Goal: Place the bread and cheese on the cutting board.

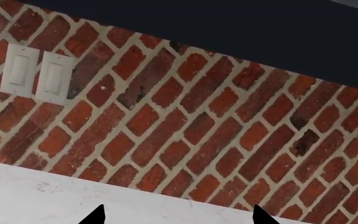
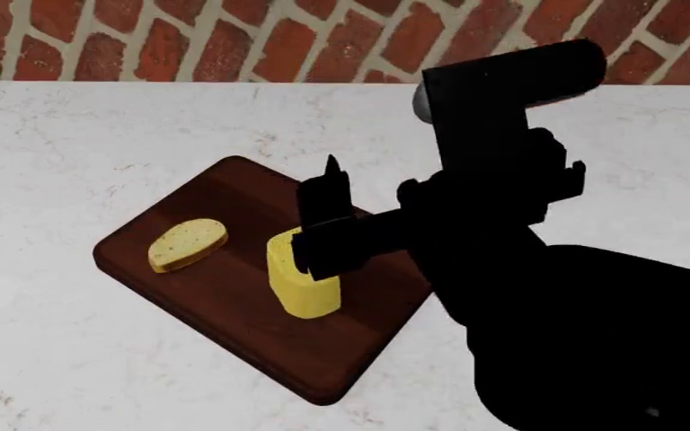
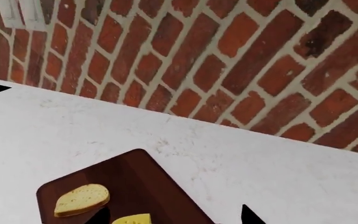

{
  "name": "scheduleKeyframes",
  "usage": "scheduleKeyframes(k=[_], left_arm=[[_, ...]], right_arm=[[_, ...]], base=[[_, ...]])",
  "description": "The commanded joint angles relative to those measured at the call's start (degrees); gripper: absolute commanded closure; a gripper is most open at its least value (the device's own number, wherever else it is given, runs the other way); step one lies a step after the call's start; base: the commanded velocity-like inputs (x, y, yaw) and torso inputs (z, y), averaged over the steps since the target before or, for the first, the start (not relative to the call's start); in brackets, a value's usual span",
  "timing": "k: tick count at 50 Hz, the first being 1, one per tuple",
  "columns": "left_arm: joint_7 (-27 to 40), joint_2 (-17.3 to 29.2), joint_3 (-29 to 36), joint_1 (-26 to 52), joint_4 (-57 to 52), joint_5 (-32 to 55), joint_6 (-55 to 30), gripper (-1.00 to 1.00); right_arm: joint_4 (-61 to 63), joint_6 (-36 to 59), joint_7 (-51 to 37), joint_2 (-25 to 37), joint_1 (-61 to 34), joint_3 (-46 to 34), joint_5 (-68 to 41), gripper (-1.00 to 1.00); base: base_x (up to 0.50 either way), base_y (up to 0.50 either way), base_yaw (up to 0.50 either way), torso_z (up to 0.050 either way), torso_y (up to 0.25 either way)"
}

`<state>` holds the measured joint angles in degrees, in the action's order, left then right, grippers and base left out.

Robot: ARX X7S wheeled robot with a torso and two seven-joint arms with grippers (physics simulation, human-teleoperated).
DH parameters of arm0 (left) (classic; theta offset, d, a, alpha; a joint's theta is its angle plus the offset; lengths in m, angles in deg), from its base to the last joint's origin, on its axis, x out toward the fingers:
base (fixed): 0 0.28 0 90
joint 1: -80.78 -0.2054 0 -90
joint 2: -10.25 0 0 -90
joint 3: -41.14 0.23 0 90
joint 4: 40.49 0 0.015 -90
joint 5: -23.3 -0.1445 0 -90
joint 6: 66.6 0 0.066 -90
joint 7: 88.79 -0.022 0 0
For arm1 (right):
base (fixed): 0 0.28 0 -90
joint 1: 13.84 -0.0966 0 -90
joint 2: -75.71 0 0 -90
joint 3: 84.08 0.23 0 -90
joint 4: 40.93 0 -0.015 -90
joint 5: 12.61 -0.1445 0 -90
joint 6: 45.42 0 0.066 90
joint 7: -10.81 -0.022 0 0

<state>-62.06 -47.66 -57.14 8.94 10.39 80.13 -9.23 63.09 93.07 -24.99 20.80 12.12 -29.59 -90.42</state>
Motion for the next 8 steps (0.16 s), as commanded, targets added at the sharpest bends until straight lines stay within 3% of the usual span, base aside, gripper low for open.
scheduleKeyframes(k=[1, 8], left_arm=[[-0.1, -1.4, 0.5, 0.2, -0.8, -0.6, 1.5, -1.0], [0.2, -2.2, 1.0, 0.4, -1.6, -0.7, 2.0, -1.0]], right_arm=[[11.2, -8.4, -3.5, 4.7, 9.5, 4.3, 3.1, -1.0], [16.8, -14.5, -3.4, 6.9, 16.5, 6.4, 6.8, -1.0]], base=[[0.0, 0.0, 0.0, 0.0, 0.0], [0.0, 0.0, 0.0, 0.0, 0.0]])
